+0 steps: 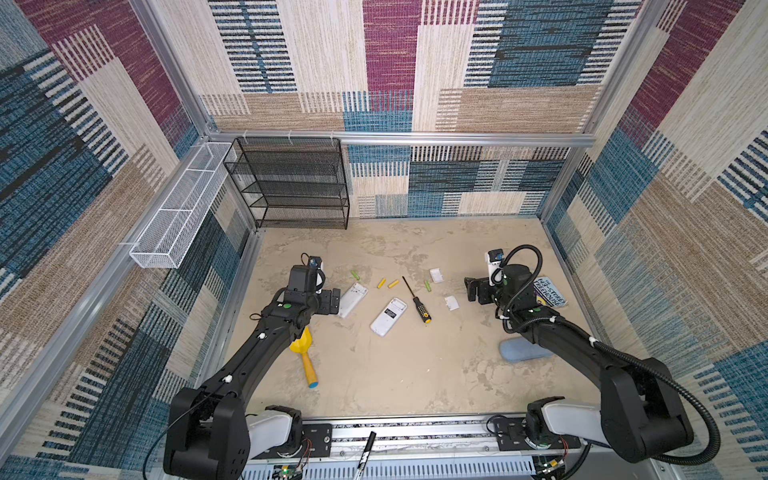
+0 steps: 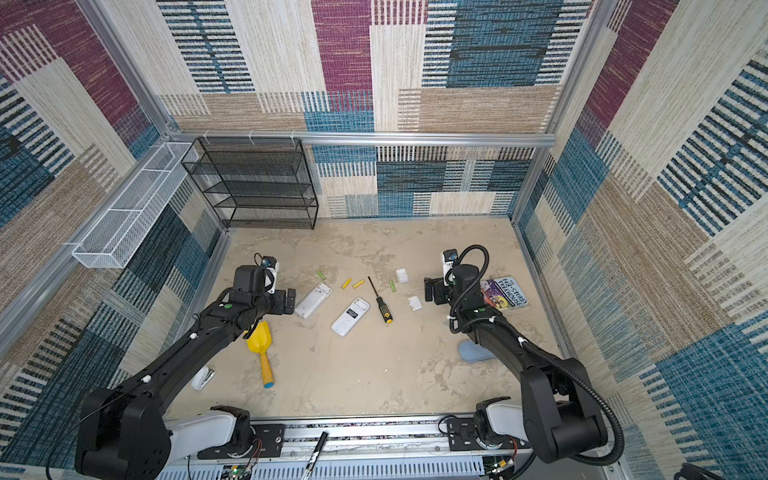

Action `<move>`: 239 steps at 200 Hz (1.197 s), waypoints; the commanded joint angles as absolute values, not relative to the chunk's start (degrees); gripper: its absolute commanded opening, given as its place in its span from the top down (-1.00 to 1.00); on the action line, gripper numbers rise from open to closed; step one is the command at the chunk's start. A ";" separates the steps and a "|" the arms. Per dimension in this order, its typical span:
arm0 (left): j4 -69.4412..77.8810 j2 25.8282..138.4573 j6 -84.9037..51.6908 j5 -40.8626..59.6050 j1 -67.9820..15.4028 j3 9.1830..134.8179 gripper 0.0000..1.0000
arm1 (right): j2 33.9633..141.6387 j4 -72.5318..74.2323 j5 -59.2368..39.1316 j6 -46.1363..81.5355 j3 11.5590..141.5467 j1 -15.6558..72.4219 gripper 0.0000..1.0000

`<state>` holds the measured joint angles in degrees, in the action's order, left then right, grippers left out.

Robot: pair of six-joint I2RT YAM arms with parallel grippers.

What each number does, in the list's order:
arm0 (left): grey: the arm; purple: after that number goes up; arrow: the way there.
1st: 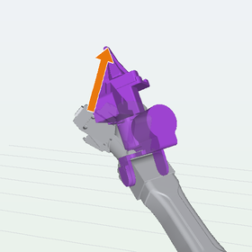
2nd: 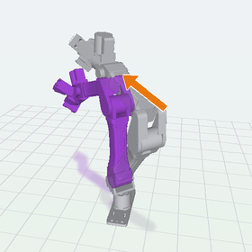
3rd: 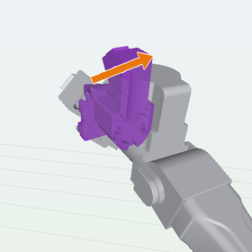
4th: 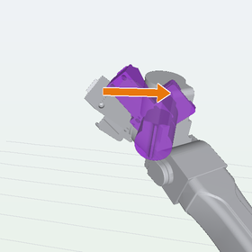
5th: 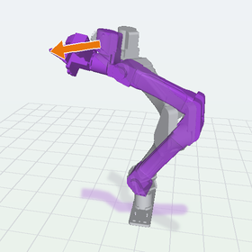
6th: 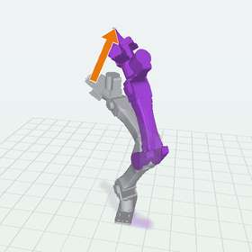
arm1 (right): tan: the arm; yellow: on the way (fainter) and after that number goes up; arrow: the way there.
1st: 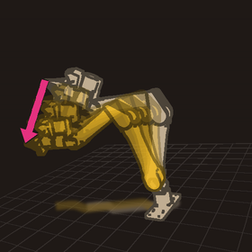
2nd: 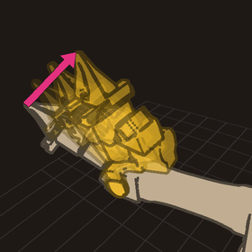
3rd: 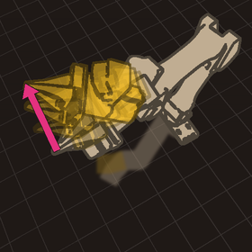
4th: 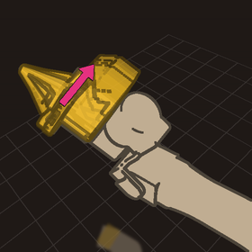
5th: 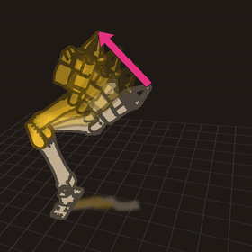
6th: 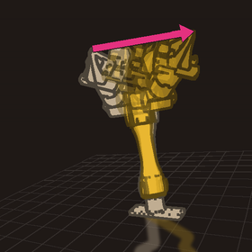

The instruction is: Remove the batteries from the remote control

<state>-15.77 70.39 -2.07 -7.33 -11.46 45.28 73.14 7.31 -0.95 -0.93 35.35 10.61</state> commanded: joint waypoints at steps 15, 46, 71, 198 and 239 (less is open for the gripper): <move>-5.09 69.97 1.85 -6.27 -9.97 41.29 -0.99 | 73.67 20.41 -6.51 -4.98 30.15 3.67 -1.00; 3.98 70.11 4.08 -4.24 -9.07 36.87 -0.99 | 77.42 32.43 -9.66 -3.89 26.55 1.32 -1.00; 10.11 71.09 5.60 -2.58 -7.69 34.40 -0.99 | 81.83 41.96 -9.95 -2.26 24.22 0.80 -1.00; 48.65 86.65 1.24 1.81 1.48 22.20 -0.99 | 88.17 77.19 -3.17 -2.99 10.45 0.09 -1.00; 44.70 88.39 0.95 1.46 1.76 25.62 -0.99 | 87.84 73.12 1.10 -1.06 12.10 0.00 -1.00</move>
<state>45.21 87.94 3.18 1.63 1.67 24.95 87.85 69.49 -2.55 -2.94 11.79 0.01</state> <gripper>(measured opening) 0.995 0.997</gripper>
